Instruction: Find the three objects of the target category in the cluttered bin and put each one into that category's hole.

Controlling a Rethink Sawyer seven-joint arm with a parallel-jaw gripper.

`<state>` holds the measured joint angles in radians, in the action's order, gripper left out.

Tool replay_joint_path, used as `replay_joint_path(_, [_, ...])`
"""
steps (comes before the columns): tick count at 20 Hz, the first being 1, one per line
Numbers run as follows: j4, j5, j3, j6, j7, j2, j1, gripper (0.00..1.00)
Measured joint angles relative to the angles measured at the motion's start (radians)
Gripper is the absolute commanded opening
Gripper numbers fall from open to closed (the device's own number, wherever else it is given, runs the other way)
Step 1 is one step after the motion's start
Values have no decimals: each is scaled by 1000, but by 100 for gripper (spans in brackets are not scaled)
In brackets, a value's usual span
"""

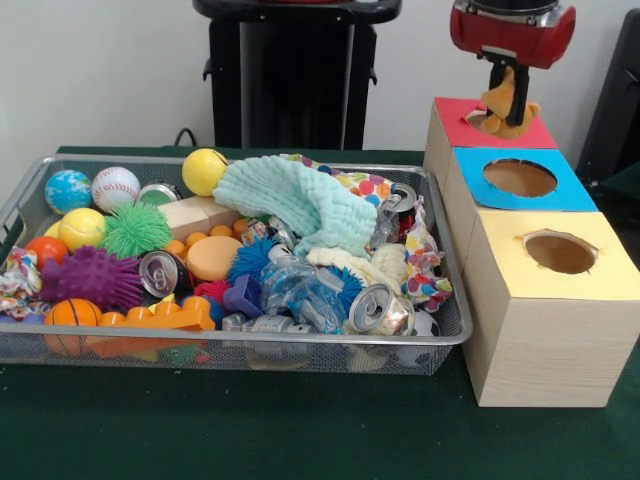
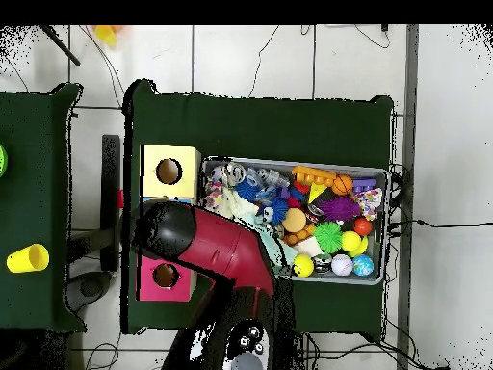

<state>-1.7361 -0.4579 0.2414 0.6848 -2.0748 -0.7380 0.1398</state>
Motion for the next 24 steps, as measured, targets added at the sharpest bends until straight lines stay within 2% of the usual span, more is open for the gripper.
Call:
replay_joint_path(9, [-109, -12, 2, -81, -9, -45, 34, 0])
replay_joint_path(24, [-386, -29, -1, -257, -9, -166, 96, 0])
